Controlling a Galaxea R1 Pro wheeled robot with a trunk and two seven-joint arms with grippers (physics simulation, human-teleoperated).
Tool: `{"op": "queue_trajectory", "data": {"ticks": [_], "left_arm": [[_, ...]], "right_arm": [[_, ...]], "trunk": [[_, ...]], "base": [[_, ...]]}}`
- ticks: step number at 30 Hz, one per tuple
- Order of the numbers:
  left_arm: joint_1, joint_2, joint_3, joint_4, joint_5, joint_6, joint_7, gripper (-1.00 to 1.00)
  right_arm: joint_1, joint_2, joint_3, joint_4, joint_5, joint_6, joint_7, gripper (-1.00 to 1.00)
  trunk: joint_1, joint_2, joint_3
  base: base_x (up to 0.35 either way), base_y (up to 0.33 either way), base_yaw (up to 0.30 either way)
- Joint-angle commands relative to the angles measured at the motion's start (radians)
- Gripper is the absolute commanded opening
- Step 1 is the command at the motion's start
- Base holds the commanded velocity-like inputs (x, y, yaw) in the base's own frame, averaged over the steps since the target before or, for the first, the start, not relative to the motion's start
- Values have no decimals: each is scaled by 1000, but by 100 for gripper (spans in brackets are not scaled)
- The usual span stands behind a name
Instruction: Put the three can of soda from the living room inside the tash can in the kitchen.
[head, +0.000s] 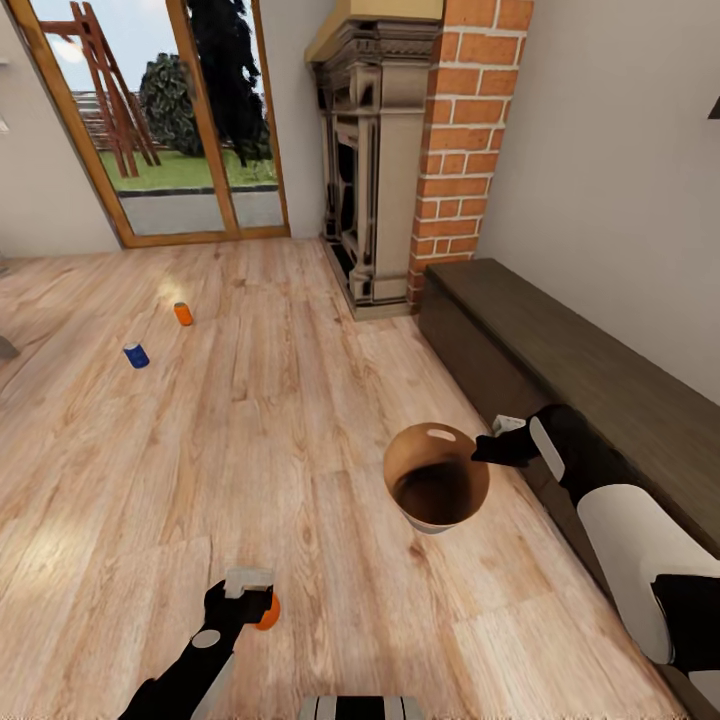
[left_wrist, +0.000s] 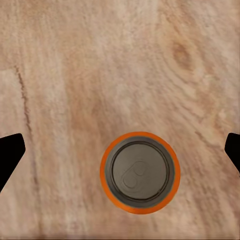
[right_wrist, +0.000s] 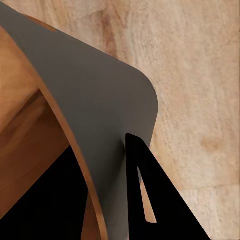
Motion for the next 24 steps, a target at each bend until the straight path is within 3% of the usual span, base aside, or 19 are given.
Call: {"op": "queue_trajectory", "data": {"ticks": [1,9,24], "left_arm": [[0,0,0,0,0,0,0,100],[0,0,-1,1,0,0,0,100],[0,-1,-2,-1,-1,3,-1,100]], "right_arm": [[-1,0,-1,0,-23,2,3,-100],[-1,0,0,0,-23,2,3,-100],[-1,1,2,0,-23,2,2,-100]], "trunk": [[0,0,-4],[4,-2,-35],[4,-2,-35]], "base": [[0,0,0],[0,0,0],[36,0,0]]}}
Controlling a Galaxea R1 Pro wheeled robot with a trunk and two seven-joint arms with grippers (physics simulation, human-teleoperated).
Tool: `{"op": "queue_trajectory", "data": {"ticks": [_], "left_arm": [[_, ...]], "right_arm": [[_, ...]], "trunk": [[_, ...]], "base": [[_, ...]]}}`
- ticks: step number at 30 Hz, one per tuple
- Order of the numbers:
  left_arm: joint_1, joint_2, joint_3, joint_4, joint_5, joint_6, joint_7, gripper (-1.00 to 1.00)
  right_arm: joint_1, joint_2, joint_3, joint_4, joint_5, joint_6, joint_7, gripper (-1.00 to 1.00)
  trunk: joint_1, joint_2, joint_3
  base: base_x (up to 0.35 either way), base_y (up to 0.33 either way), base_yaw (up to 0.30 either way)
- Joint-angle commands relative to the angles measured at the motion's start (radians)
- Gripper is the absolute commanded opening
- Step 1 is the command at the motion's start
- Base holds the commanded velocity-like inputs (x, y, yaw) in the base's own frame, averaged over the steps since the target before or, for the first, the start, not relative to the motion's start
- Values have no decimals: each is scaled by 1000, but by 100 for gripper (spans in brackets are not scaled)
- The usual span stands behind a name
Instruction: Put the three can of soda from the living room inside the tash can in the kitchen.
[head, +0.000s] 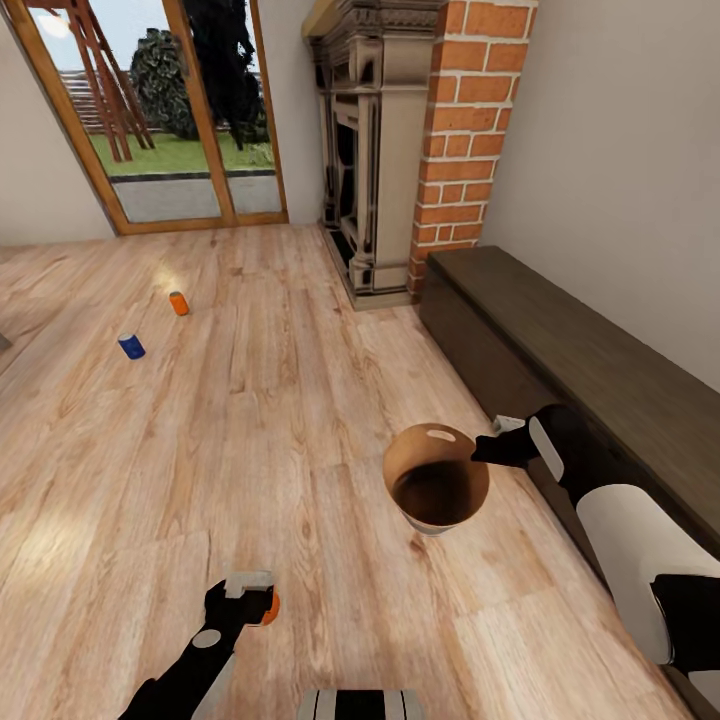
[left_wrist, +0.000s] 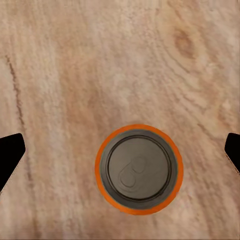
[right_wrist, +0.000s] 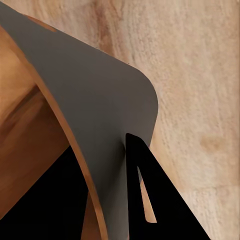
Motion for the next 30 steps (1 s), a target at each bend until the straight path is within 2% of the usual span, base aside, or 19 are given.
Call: {"op": "queue_trajectory", "data": {"ticks": [1,7,16,25,30], "left_arm": [[0,0,0,-2,0,0,0,100],[0,0,-7,-8,1,-1,3,100],[0,0,-9,-8,1,-2,2,100],[0,0,-9,-5,1,0,3,100],[0,0,-9,-8,1,-1,4,100]], "right_arm": [[0,0,-1,0,-28,3,3,-100],[1,0,0,0,-28,3,3,-100],[2,0,24,-1,-29,3,3,-100],[3,1,26,-1,-30,3,4,-100],[3,2,27,-2,-30,3,3,-100]], "trunk": [[0,0,0],[0,0,0],[0,0,-3],[4,-2,-44],[4,-2,-51]], "base": [[150,0,0],[44,0,0],[4,0,0],[0,0,0],[0,0,0]]}}
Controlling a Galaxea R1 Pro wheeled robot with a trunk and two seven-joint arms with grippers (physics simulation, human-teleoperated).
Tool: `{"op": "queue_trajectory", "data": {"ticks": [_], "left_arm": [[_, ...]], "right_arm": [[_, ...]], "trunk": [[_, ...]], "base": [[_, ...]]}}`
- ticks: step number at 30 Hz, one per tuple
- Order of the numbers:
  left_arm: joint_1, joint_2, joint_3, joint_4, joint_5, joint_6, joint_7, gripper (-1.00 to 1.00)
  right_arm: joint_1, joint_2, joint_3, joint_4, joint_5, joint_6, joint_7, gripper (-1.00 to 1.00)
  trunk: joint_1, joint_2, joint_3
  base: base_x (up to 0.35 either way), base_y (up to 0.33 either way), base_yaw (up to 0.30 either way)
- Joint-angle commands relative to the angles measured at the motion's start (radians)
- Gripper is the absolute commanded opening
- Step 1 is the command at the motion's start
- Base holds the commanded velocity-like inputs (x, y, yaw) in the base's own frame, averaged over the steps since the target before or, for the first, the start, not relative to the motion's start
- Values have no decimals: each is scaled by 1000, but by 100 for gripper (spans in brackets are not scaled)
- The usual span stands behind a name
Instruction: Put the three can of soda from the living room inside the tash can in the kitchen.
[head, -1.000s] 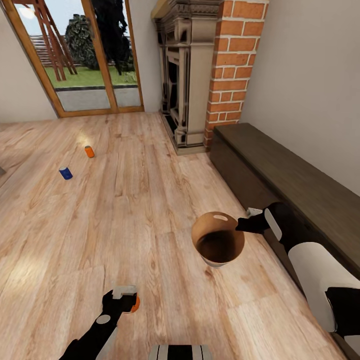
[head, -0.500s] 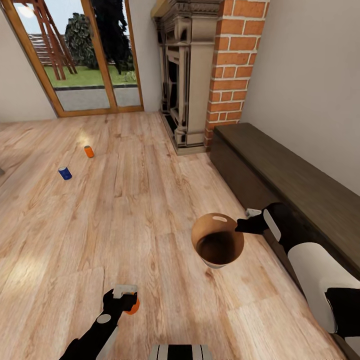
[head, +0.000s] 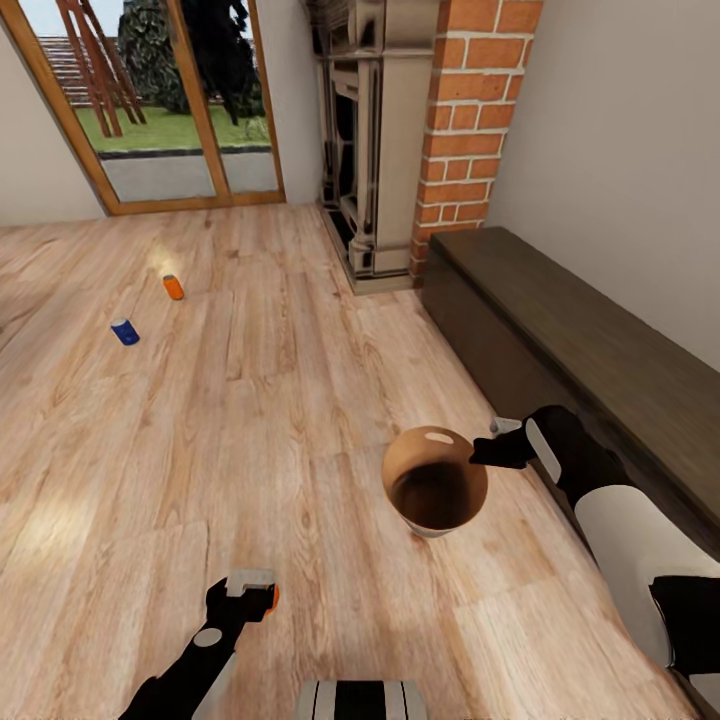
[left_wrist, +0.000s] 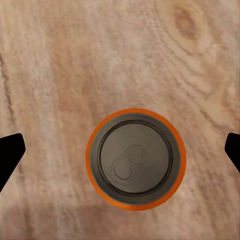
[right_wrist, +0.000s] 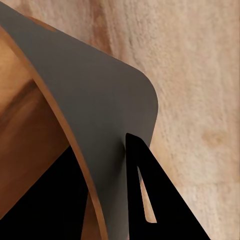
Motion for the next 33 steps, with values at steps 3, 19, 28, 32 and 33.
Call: {"op": "queue_trajectory", "data": {"ticks": [3,19,28,32,33], "left_arm": [[0,0,0,-1,0,-1,-1,100],[1,1,-25,-1,-1,1,-4,100],[2,1,-88,-3,0,-1,10,100],[2,2,-91,-3,1,-2,12,100],[2,2,-91,-3,1,-2,12,100]], "right_arm": [[0,0,-1,0,-24,3,3,-100],[2,6,0,-19,-24,3,3,-100],[3,7,1,-28,-24,3,3,-100],[4,13,1,-28,-24,3,2,-100],[4,16,1,-28,-23,3,1,-100]], "trunk": [[0,0,-2],[2,-1,-25],[2,-1,-25],[2,-1,-25],[2,-1,-25]], "base": [[0,0,0],[21,-2,0],[67,-11,0],[5,-1,0],[2,0,0]]}}
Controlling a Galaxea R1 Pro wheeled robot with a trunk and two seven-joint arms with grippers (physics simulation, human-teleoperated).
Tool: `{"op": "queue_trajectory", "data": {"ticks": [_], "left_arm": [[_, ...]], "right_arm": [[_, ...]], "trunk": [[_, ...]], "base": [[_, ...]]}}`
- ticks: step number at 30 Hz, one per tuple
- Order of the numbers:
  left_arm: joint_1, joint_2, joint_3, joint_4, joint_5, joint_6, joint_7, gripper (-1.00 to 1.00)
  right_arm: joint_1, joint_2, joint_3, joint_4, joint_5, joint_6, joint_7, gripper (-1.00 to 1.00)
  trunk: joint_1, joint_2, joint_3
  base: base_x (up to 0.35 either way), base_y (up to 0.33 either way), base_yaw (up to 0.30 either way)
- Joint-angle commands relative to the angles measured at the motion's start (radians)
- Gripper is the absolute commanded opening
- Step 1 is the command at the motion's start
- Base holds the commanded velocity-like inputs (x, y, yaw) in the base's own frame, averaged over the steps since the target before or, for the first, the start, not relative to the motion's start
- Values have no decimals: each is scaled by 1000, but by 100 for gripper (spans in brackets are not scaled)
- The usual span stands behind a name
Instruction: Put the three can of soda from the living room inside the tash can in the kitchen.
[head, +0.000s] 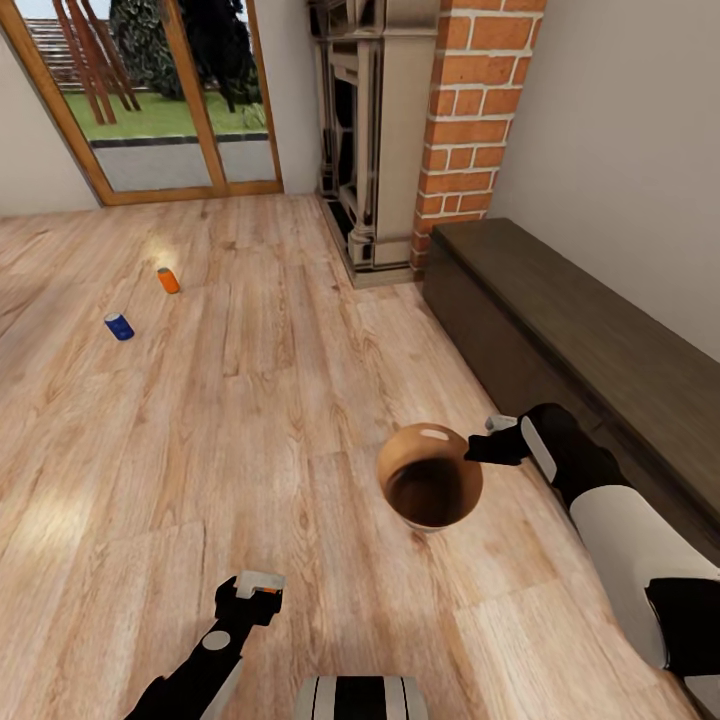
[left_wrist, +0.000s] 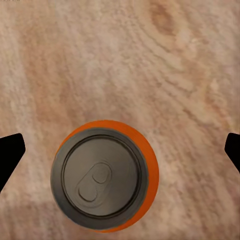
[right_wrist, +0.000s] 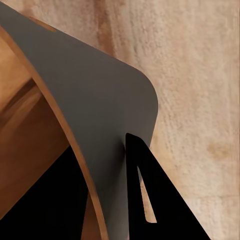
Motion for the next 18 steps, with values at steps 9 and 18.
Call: {"op": "queue_trajectory", "data": {"ticks": [9,18], "left_arm": [[0,0,1,0,0,0,1,100],[0,0,3,0,0,1,0,100]], "right_arm": [[0,8,-1,0,-24,3,1,-100],[-1,12,25,-2,-24,3,2,-100]], "trunk": [[0,0,0],[0,0,0]], "base": [[0,0,0],[0,0,0]]}}
